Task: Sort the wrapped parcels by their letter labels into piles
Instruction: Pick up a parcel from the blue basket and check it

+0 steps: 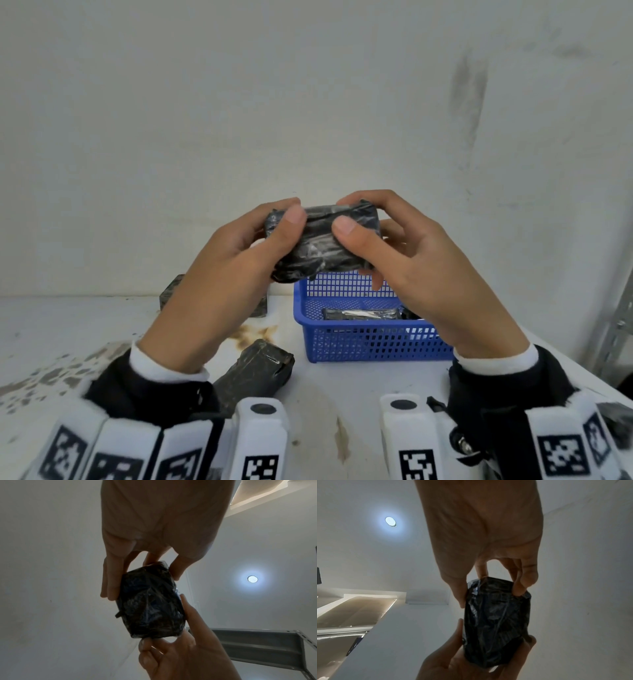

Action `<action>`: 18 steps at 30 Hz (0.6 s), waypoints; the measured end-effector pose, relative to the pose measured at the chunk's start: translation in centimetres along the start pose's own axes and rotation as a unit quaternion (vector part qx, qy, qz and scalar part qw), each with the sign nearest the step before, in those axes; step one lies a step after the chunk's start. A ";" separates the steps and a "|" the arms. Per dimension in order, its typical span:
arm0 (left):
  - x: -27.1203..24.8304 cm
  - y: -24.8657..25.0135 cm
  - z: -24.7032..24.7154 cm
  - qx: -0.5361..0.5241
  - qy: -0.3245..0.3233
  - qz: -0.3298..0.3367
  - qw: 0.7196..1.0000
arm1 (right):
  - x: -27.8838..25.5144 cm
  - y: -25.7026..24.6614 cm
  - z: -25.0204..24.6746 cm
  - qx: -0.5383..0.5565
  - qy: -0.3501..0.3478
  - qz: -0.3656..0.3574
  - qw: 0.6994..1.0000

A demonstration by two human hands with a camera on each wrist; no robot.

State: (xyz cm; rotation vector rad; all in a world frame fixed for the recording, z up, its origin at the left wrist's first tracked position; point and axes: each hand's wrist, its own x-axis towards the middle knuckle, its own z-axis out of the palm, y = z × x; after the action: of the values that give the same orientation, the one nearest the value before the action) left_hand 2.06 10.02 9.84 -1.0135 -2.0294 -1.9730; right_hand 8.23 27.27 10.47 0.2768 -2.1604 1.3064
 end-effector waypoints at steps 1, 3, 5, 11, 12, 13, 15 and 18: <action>0.1 0.0 0.0 -0.001 0.002 -0.003 1.000 | 0.0 0.0 0.0 0.004 0.004 -0.003 1.000; 0.1 0.1 0.0 -0.001 0.005 -0.007 1.000 | 0.0 -0.1 0.0 0.009 0.009 -0.005 1.000; 0.0 0.3 0.2 -0.005 0.010 -0.026 1.000 | 0.0 -0.2 0.0 0.022 0.012 -0.010 1.000; 0.0 0.4 0.4 -0.007 0.039 -0.080 0.996 | -0.2 -0.2 -0.2 0.046 -0.009 -0.026 0.999; 0.0 0.4 0.3 -0.002 0.045 -0.073 0.996 | -0.2 -0.2 -0.2 0.062 -0.013 -0.022 0.998; 0.0 0.4 0.2 0.005 0.049 -0.064 0.997 | -0.2 -0.2 -0.2 0.077 -0.014 -0.020 0.997; -0.1 0.6 0.2 0.015 0.046 -0.051 0.998 | -0.2 -0.1 -0.3 0.088 -0.014 -0.017 0.996; -0.2 0.5 0.4 0.028 0.022 -0.041 0.998 | -0.1 0.1 -0.3 0.091 -0.018 -0.016 0.996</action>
State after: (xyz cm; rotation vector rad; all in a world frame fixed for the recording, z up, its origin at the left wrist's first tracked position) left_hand 2.59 10.25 10.12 -0.8795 -2.1232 -1.9466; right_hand 8.40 27.56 10.48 0.4091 -2.0585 1.4935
